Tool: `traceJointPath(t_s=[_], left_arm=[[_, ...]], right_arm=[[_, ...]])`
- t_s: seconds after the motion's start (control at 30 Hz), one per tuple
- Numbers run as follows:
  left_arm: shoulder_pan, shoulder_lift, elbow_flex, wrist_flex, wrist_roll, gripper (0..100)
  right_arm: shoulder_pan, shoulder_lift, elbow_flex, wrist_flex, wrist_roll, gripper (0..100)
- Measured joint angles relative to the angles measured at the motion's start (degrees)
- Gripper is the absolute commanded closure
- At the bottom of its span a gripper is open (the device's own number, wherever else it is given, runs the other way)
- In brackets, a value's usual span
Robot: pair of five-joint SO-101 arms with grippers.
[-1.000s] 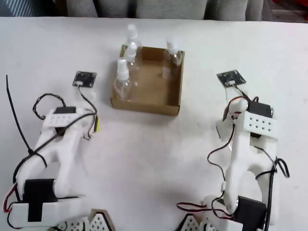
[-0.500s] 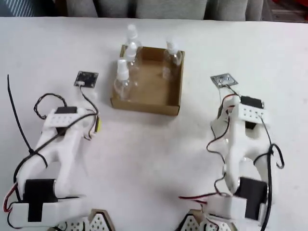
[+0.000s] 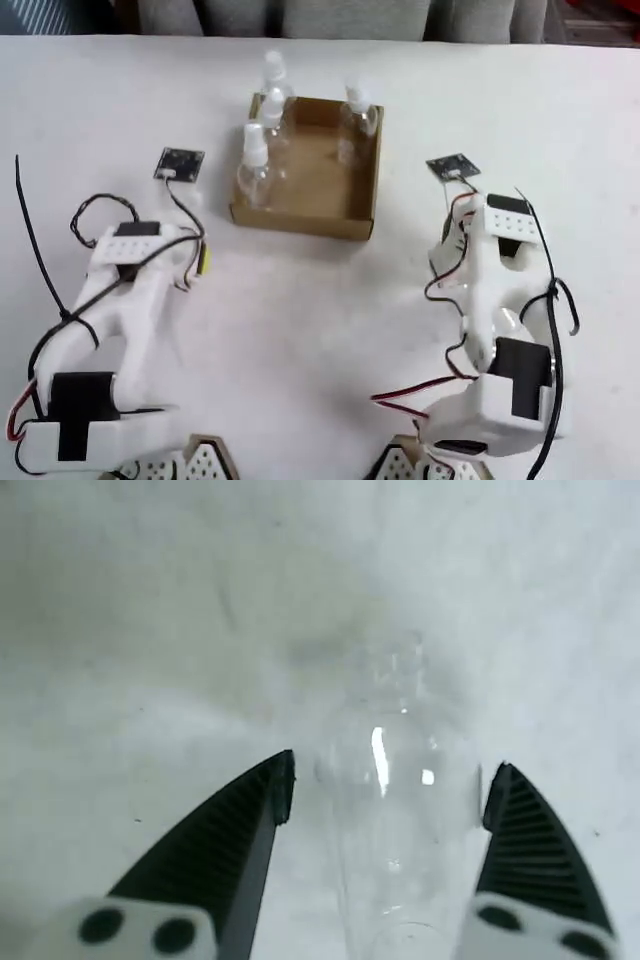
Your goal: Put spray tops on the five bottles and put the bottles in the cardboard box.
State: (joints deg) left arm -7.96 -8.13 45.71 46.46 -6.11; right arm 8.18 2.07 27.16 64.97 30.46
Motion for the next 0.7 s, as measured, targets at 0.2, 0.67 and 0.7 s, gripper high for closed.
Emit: traceJointPath(t_s=[0.2, 0.67, 0.7], left_arm=[[0.0, 0.0, 0.0, 0.0, 0.0, 98], [0.0, 0.0, 0.0, 0.0, 0.0, 98], [0.0, 0.0, 0.0, 0.0, 0.0, 98]], right_arm=[[-0.09, 0.62, -1.76, 0.0, 0.0, 73.2], [-0.09, 0.62, -2.11, 2.55, 10.9, 73.3], [-0.09, 0.62, -2.11, 2.55, 11.52, 73.3]])
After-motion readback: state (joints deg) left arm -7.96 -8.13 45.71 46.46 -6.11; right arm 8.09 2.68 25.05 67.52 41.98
